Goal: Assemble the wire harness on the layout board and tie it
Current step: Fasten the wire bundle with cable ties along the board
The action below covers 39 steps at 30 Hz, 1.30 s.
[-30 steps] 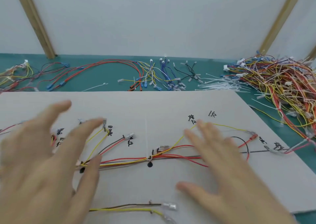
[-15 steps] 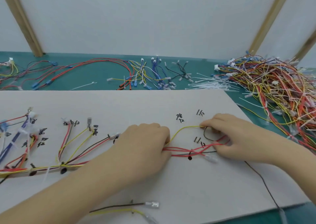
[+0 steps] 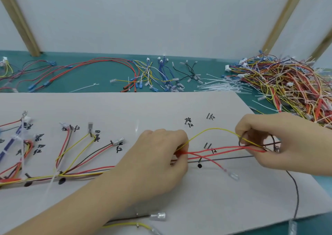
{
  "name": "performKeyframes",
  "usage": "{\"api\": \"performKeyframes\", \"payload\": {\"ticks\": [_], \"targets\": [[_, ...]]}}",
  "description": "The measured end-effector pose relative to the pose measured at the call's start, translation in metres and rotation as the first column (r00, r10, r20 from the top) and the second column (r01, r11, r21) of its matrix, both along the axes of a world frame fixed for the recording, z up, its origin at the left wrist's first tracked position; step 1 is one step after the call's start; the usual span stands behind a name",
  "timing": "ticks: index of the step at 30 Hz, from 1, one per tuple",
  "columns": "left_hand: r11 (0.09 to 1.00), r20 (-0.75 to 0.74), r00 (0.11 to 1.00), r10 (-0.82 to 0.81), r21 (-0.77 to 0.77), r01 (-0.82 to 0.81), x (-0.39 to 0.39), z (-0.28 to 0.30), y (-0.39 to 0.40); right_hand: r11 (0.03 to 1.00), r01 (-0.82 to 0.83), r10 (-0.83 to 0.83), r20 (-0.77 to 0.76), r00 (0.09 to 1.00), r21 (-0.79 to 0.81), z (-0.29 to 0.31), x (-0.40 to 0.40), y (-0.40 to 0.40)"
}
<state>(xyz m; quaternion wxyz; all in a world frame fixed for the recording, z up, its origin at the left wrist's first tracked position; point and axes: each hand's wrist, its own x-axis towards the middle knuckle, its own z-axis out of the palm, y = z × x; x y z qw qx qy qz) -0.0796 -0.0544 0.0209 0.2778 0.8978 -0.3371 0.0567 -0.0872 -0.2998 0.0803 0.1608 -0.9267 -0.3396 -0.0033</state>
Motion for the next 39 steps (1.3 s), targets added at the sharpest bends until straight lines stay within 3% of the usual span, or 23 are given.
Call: {"api": "performKeyframes", "payload": {"ticks": [5,8,11,15,21,28,34,39], "targets": [[0.988,-0.023,0.988,-0.153,0.014,0.153,-0.003,0.000,-0.003,0.995,-0.078,0.077,-0.026,0.997,-0.058,-0.007,-0.007,-0.013],[0.987,-0.015,0.988,-0.156,0.028,0.157,-0.003,-0.003,-0.004,0.993,-0.096,0.109,-0.235,0.966,0.068,-0.008,-0.006,-0.023],[0.984,-0.023,0.985,-0.171,0.040,0.172,-0.005,-0.006,-0.006,0.973,0.040,0.065,-0.439,0.896,0.226,-0.013,0.000,-0.027],[0.962,-0.008,0.970,-0.244,0.122,0.243,-0.006,-0.006,-0.005,0.980,0.191,-0.157,-0.355,0.921,0.061,-0.022,0.011,-0.028],[0.960,-0.015,0.967,-0.254,0.114,0.254,-0.008,-0.004,-0.005,0.954,0.285,-0.300,-0.365,0.881,-0.096,-0.023,0.020,-0.017],[0.971,-0.015,0.975,-0.223,0.086,0.224,-0.009,-0.006,-0.001,0.934,0.238,-0.324,-0.349,0.879,-0.267,-0.023,0.026,-0.015],[0.972,0.021,0.974,-0.226,0.072,0.224,-0.008,-0.008,-0.003,0.915,0.393,-0.402,-0.317,0.859,-0.096,-0.024,0.049,-0.014],[0.965,0.063,0.967,-0.246,0.111,0.238,-0.007,-0.008,-0.005,0.824,0.501,-0.369,-0.420,0.829,0.266,-0.014,0.075,-0.001]]}}
